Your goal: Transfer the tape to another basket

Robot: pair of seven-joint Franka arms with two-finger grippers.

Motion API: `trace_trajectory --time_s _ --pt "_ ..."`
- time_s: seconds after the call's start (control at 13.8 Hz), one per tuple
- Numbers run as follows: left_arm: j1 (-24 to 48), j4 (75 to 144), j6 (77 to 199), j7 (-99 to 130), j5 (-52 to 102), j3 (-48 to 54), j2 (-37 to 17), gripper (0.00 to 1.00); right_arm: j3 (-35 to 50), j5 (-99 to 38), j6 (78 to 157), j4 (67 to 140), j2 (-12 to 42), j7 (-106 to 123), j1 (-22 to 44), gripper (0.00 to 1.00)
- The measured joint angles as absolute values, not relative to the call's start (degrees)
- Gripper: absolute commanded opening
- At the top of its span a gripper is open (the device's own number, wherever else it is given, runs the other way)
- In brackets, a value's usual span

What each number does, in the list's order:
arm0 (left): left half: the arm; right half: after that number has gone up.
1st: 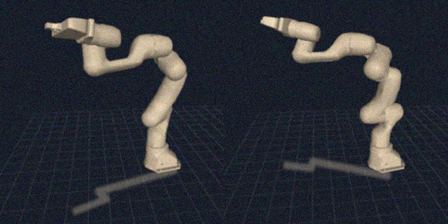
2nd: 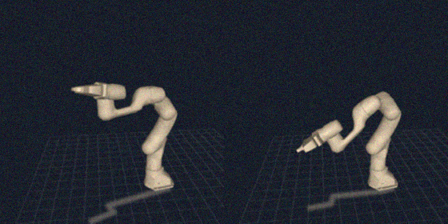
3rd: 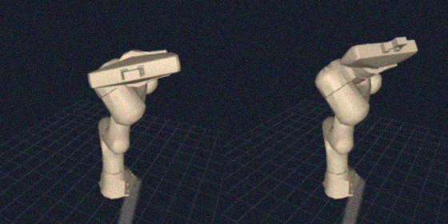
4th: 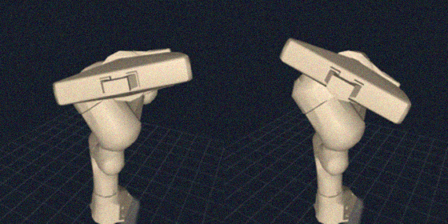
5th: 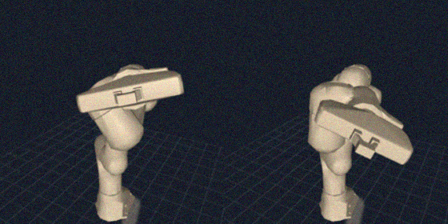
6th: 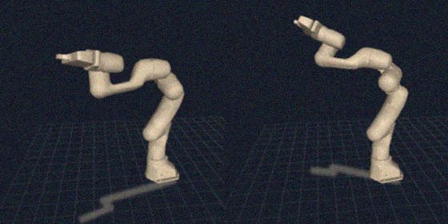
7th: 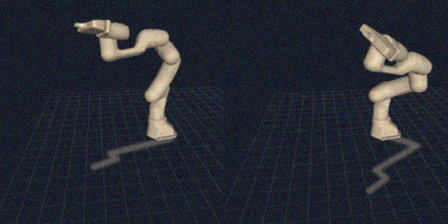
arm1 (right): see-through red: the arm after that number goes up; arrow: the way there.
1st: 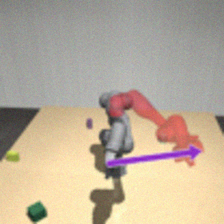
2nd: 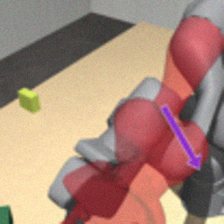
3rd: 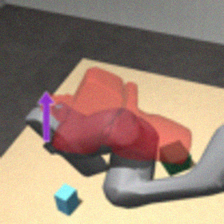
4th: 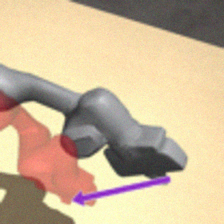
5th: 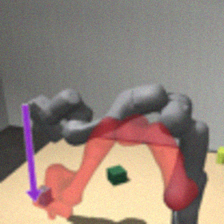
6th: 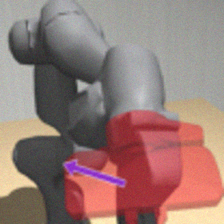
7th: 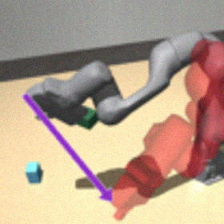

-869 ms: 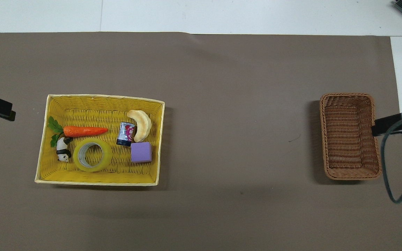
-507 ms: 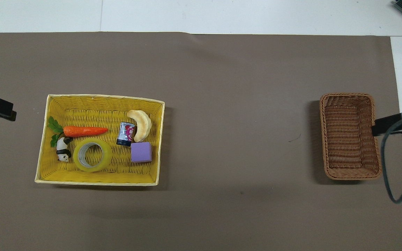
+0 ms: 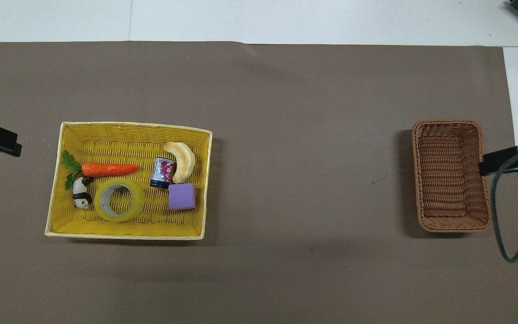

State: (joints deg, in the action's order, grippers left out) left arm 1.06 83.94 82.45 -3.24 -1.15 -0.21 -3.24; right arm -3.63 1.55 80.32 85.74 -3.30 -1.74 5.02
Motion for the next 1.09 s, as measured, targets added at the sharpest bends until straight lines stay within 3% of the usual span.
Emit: trace_trajectory --time_s 1.09 --pt "1.1 85.8 82.6 -3.3 -1.1 -0.2 -2.1 1.0 -3.6 1.6 80.3 85.7 -3.3 -1.7 5.0 1.0"
